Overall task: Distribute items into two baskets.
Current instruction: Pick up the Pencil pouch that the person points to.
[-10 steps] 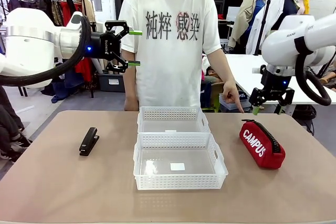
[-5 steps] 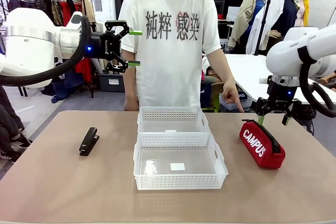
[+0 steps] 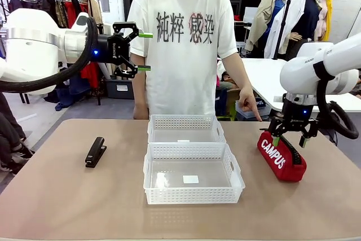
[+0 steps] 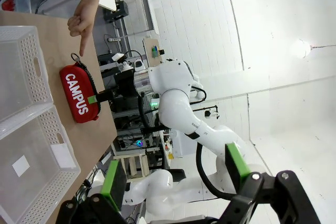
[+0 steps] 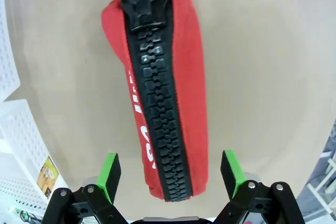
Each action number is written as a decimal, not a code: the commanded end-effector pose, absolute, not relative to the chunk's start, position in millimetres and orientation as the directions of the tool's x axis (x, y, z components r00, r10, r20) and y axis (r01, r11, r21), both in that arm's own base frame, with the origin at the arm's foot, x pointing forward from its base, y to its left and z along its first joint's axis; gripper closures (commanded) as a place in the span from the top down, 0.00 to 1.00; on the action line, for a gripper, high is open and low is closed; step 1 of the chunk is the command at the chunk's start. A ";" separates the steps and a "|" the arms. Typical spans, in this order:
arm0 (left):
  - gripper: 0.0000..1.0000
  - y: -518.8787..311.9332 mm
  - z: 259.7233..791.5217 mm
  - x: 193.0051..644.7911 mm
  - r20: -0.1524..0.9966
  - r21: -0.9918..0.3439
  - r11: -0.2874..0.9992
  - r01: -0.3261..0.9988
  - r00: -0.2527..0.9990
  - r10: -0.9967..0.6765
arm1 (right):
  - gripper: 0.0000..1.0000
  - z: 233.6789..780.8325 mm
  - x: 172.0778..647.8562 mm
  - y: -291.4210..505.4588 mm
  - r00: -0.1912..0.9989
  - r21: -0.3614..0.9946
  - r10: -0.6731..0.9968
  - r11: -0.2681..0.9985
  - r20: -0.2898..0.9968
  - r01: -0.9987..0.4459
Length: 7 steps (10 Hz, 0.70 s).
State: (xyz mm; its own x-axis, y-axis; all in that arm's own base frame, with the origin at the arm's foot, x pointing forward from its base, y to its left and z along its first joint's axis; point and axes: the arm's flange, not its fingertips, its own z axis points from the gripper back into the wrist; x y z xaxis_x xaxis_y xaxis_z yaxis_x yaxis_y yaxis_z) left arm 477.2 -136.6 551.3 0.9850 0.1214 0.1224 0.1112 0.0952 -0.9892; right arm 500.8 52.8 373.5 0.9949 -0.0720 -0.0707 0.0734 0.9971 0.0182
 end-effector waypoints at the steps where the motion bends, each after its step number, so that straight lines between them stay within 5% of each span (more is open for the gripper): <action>1: 1.00 -136.0 552.8 476.9 0.122 -0.989 0.095 0.111 0.985 0.118 | 1.00 365.9 497.9 64.1 0.993 0.016 -0.094 0.995 -0.065 0.095; 2: 1.00 -136.0 552.8 476.9 0.122 -0.989 0.095 0.111 0.985 0.118 | 0.93 366.1 499.0 64.4 0.996 0.014 -0.055 0.998 -0.069 0.056; 7: 1.00 -136.0 552.8 476.9 0.122 -0.989 0.095 0.111 0.985 0.118 | 0.00 366.8 497.8 64.7 0.995 0.026 -0.066 0.997 -0.072 0.068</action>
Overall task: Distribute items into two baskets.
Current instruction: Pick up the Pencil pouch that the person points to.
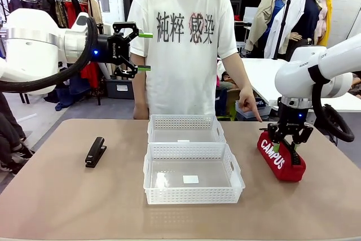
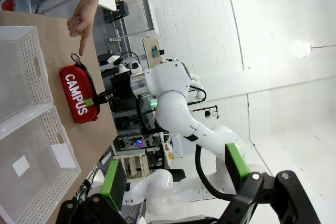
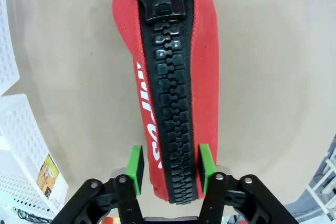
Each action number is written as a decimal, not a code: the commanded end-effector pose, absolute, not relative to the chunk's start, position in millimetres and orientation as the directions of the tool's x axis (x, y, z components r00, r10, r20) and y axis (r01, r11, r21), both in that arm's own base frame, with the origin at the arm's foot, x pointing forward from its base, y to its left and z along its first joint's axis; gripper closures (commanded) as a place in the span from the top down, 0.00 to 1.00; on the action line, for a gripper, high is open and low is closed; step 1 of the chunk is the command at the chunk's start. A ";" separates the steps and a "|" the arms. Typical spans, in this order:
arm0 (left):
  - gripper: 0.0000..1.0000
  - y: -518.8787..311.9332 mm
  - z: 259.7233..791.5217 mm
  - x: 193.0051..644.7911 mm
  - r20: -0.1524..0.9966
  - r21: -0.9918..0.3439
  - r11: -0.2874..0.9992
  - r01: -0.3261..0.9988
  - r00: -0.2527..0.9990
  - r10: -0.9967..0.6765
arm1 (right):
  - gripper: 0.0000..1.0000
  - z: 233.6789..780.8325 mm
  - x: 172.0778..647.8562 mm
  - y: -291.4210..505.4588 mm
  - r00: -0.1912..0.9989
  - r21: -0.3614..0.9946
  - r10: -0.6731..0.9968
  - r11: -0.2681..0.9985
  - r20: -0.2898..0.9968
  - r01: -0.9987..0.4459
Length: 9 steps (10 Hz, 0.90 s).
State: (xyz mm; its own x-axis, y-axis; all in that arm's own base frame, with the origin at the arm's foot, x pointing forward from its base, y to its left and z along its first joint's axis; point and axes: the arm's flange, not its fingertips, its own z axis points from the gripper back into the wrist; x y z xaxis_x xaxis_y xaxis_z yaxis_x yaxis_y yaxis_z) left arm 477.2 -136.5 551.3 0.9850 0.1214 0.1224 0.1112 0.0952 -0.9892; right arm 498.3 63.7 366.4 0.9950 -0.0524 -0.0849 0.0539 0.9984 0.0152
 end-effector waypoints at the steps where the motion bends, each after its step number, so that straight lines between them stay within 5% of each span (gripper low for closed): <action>1: 1.00 -136.0 552.8 476.9 0.122 -0.989 0.095 0.111 0.985 0.118 | 0.00 366.3 497.7 65.3 0.995 0.027 -0.070 0.997 -0.070 0.073; 9: 1.00 -136.0 552.8 476.9 0.122 -0.989 0.095 0.111 0.985 0.118 | 0.00 410.6 502.2 69.7 0.997 0.030 -0.046 0.998 -0.064 0.048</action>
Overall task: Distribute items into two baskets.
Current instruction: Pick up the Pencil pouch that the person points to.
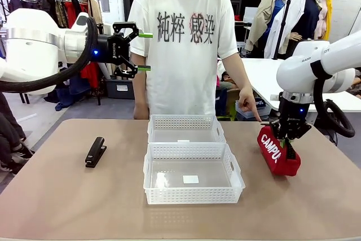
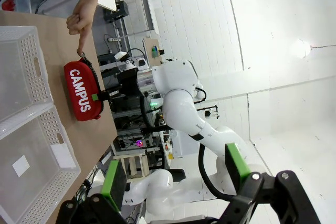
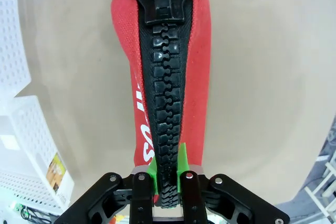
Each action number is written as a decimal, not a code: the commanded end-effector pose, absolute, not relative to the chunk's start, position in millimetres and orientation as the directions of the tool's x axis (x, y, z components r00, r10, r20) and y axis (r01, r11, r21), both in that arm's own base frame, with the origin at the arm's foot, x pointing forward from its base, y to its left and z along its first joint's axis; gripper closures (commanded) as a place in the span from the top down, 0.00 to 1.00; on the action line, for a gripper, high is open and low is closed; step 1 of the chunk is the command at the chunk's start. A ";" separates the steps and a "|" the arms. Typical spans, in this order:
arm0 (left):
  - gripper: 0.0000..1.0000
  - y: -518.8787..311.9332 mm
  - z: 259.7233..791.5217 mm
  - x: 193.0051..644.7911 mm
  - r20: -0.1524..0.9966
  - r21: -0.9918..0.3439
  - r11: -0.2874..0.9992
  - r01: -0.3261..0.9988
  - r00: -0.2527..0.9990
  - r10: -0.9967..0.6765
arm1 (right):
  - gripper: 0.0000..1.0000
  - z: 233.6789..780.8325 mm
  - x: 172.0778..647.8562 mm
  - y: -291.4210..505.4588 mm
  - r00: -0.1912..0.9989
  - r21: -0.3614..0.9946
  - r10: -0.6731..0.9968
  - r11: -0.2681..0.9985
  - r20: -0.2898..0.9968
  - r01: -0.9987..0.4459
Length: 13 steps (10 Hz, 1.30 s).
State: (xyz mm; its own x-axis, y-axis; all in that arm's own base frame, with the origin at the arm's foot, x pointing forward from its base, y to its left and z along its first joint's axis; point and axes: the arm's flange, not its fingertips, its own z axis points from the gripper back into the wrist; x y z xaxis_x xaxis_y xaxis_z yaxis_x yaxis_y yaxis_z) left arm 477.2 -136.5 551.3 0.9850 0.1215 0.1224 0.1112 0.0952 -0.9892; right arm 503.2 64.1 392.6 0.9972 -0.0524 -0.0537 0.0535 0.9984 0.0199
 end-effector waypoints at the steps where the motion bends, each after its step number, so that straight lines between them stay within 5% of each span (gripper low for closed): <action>1: 1.00 -136.0 552.8 476.9 0.122 -0.989 0.095 0.111 0.985 0.118 | 0.00 428.9 500.7 75.4 0.998 0.027 -0.023 0.999 -0.066 0.025; 13: 1.00 -136.0 552.8 476.9 0.122 -0.989 0.095 0.111 0.985 0.118 | 0.00 695.1 517.0 144.8 0.992 0.056 0.034 0.998 0.122 -0.041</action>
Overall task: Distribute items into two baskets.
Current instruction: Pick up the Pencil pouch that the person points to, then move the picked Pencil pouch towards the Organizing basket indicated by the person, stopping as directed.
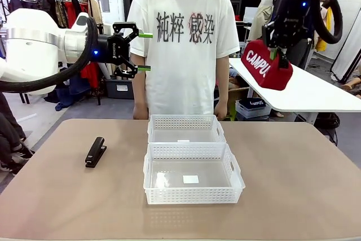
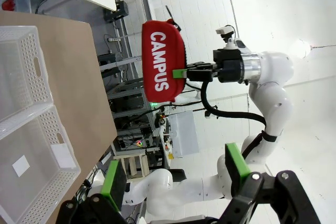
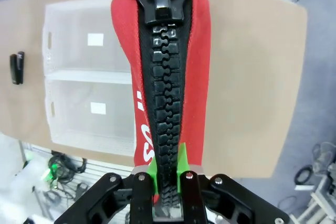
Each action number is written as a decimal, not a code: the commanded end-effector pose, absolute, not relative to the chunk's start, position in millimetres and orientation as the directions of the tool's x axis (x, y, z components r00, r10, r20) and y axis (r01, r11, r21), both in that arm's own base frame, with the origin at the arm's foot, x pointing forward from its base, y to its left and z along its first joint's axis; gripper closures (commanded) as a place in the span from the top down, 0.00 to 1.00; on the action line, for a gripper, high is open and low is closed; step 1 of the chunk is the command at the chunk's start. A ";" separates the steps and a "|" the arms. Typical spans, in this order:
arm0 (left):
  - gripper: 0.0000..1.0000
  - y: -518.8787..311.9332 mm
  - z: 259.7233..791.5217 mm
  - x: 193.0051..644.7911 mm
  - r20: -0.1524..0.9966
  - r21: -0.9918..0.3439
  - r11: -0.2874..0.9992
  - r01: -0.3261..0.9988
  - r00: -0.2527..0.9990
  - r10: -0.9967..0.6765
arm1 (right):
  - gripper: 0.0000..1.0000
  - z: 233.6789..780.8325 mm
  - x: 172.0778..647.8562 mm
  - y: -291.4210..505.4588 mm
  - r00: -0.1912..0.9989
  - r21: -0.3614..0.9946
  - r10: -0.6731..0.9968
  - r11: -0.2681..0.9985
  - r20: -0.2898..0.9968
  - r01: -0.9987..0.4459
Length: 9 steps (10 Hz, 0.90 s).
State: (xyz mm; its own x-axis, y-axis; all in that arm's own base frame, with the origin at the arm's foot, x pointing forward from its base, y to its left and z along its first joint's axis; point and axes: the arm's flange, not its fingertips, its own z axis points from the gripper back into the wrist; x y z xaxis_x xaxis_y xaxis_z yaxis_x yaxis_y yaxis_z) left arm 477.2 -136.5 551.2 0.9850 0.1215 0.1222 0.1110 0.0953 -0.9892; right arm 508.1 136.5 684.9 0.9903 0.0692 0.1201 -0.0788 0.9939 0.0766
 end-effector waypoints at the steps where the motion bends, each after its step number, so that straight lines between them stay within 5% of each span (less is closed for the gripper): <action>1: 1.00 -136.0 552.8 476.9 0.122 -0.989 0.095 0.111 0.985 0.118 | 0.00 703.5 518.9 145.4 0.989 0.052 0.026 0.998 0.144 -0.034; 9: 1.00 -136.0 552.8 476.9 0.122 -0.989 0.095 0.111 0.985 0.118 | 0.00 694.9 510.3 137.2 0.989 0.078 0.064 0.994 0.132 -0.074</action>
